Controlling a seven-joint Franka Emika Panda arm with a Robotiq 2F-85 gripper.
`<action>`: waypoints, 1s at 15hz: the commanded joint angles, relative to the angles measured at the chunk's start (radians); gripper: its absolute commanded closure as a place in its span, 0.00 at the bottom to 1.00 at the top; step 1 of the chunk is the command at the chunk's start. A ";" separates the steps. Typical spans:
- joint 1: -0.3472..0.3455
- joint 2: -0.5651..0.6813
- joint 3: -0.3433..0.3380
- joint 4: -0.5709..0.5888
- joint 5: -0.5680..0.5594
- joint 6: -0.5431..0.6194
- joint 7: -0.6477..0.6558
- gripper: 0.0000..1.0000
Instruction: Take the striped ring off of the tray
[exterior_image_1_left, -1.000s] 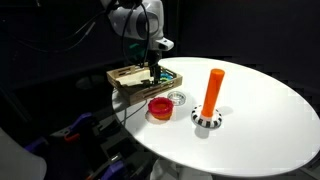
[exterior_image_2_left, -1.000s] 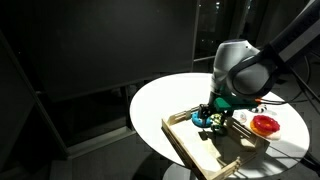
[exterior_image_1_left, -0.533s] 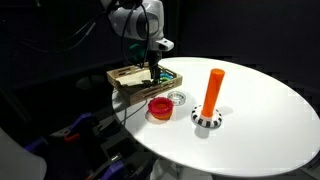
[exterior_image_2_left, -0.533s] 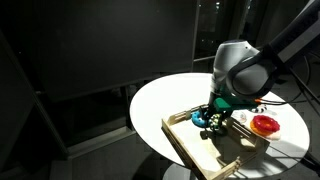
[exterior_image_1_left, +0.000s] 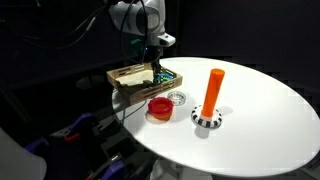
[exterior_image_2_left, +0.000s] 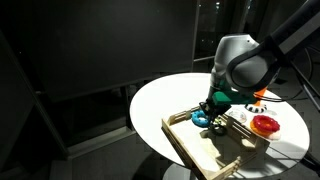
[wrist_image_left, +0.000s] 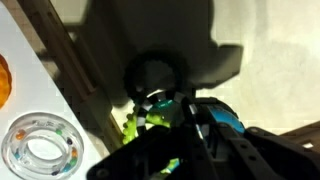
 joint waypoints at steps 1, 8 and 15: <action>-0.003 -0.059 -0.009 -0.018 0.022 -0.012 -0.027 0.94; -0.009 -0.136 -0.031 -0.043 0.007 -0.020 -0.012 0.95; -0.030 -0.200 -0.103 -0.073 -0.046 -0.092 0.044 0.95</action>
